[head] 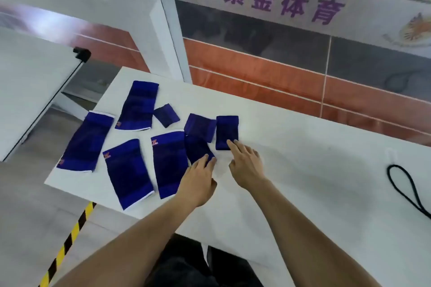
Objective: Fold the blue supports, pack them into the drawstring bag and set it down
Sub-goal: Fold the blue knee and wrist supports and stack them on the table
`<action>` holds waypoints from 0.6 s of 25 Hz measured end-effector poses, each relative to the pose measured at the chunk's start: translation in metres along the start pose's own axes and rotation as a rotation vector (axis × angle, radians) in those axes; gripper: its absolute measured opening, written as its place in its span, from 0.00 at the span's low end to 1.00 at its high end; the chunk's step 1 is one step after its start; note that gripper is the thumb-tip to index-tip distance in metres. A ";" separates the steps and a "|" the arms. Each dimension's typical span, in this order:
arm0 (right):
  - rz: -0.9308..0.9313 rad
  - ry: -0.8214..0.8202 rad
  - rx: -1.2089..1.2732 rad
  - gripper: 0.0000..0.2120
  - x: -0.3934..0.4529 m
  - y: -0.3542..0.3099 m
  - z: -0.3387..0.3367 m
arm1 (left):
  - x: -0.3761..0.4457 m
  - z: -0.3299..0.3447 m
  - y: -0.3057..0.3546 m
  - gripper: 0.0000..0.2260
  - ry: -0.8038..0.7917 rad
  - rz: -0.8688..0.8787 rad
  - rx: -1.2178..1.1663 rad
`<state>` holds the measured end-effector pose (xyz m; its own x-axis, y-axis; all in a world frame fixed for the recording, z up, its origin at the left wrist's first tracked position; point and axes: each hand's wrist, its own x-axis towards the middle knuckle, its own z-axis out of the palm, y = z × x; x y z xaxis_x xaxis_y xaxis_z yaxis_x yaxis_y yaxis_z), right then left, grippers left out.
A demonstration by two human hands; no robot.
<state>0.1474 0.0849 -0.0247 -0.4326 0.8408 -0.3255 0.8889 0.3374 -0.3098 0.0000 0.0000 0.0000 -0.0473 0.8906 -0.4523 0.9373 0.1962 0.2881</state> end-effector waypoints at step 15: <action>0.286 0.117 0.045 0.30 -0.075 0.060 0.037 | -0.019 0.048 0.002 0.31 0.002 0.117 0.078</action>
<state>0.2272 0.0265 -0.0524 -0.1432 0.9429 -0.3007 0.9634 0.0632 -0.2606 0.0196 -0.0362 -0.0317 0.0628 0.9064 -0.4178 0.9604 0.0589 0.2722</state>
